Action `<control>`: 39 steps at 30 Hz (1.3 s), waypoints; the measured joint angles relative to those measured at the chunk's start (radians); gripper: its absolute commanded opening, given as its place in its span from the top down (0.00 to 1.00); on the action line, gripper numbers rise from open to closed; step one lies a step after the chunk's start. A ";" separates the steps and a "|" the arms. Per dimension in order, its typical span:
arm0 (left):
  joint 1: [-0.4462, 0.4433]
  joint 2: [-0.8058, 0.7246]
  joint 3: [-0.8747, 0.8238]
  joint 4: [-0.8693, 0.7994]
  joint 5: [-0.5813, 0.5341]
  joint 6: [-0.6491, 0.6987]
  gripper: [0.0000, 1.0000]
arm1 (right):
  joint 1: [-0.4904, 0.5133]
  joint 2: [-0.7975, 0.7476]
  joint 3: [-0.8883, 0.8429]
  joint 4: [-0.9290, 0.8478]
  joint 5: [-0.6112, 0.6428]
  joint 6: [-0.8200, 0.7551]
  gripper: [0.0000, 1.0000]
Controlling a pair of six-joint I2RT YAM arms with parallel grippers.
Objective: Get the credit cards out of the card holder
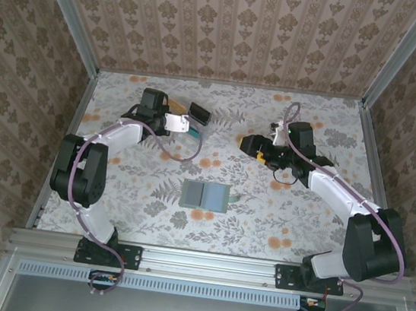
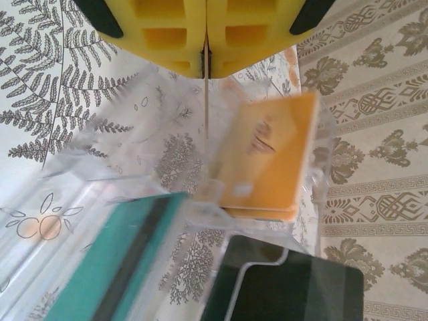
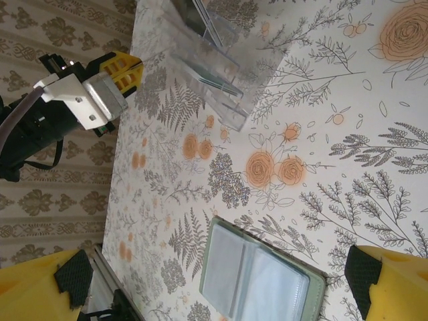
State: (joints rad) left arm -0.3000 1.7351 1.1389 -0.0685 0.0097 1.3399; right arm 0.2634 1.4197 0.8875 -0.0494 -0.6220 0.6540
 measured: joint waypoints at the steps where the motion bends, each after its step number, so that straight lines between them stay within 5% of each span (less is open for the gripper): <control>1: 0.000 0.000 0.001 -0.001 -0.002 0.003 1.00 | 0.000 0.000 0.000 0.000 0.000 0.000 0.00; 15: -0.008 -0.030 0.013 -0.047 -0.003 -0.029 1.00 | 0.002 0.006 0.004 -0.003 -0.004 0.003 0.00; 23: -0.007 -0.124 0.027 -0.088 0.035 -0.196 1.00 | 0.128 0.168 0.223 -0.121 0.182 -0.057 0.01; 29: -0.007 -0.219 0.027 -0.136 0.044 -0.297 1.00 | 0.212 0.378 0.451 -0.214 0.320 -0.077 0.26; 39: -0.020 -0.371 -0.006 -0.194 0.034 -0.436 1.00 | 0.291 0.628 0.720 -0.304 0.455 -0.016 0.32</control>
State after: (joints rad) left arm -0.3199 1.3643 1.1328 -0.2626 0.0441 0.9035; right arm 0.5549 2.0472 1.6077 -0.3534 -0.1665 0.6376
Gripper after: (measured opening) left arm 0.046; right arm 0.706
